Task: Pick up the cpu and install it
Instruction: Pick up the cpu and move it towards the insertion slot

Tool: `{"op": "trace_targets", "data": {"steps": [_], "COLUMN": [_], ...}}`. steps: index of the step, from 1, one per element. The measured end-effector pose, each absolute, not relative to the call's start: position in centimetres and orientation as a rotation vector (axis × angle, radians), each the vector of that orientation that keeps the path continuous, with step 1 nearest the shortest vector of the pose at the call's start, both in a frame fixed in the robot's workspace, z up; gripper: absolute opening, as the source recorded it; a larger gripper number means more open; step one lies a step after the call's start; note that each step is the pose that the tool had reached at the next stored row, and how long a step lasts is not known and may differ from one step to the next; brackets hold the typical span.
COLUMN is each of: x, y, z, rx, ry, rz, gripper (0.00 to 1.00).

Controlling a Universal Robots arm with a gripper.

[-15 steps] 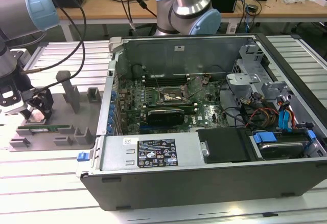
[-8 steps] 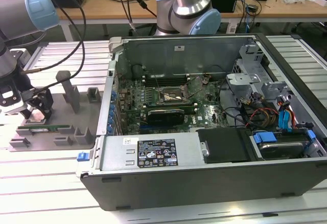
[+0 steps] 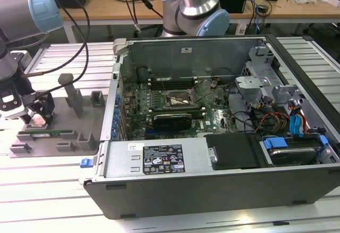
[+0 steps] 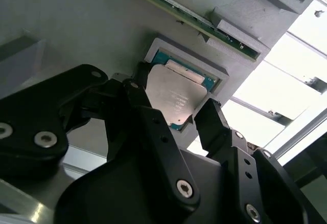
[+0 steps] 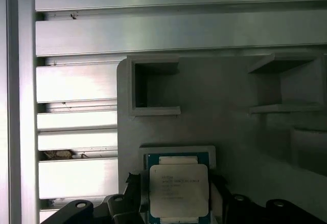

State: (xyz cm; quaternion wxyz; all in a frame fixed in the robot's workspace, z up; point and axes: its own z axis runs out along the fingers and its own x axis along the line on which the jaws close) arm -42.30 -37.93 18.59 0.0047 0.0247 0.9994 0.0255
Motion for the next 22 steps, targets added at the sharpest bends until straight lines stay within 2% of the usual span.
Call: {"op": "trace_targets", "data": {"steps": [15, 17, 18, 22], "x": [-42.1, -42.1, -42.1, -42.09], "y": [-37.82, -37.82, -37.82, -37.82], "z": [18.59, 18.59, 18.59, 18.59], "rx": [0.077, 0.077, 0.077, 0.077], "ry": [3.131, 3.131, 3.131, 3.131], "rz": [0.08, 0.08, 0.08, 0.08], "gripper": [0.64, 0.62, 0.55, 0.55]}}
